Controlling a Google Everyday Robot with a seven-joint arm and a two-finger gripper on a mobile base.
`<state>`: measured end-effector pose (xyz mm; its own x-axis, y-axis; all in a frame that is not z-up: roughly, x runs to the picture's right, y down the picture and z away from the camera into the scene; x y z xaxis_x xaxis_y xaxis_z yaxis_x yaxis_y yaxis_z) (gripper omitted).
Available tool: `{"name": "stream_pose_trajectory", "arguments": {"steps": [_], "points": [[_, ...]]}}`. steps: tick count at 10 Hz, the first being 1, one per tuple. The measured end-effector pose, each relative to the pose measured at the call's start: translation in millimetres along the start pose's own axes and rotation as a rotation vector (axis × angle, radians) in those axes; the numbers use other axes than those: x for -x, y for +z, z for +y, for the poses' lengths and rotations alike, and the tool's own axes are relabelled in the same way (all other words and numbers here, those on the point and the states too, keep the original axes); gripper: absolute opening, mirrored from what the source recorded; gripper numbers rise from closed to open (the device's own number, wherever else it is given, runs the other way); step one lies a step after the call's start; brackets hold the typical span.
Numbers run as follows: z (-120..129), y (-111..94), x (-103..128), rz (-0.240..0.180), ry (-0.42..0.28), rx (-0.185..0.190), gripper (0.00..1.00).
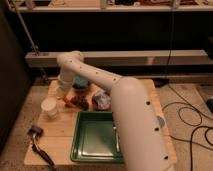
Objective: Place pepper in purple bowl
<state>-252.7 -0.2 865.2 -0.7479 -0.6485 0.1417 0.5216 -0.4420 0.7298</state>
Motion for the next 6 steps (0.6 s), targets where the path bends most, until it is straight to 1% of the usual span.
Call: {"name": "stream_pose_trajectory", "arguments": {"steps": [1, 2, 3, 4, 6], "points": [[13.6, -2.2, -10.8, 0.017, 0.005, 0.004, 0.00], [36.5, -6.4, -29.6, 0.044, 0.021, 0.008, 0.00], [53.8, -15.2, -38.1, 0.067, 0.036, 0.013, 0.00], [65.9, -26.4, -42.4, 0.083, 0.045, 0.023, 0.00], [83.9, -62.7, -49.2, 0.116, 0.059, 0.065, 0.00]]}}
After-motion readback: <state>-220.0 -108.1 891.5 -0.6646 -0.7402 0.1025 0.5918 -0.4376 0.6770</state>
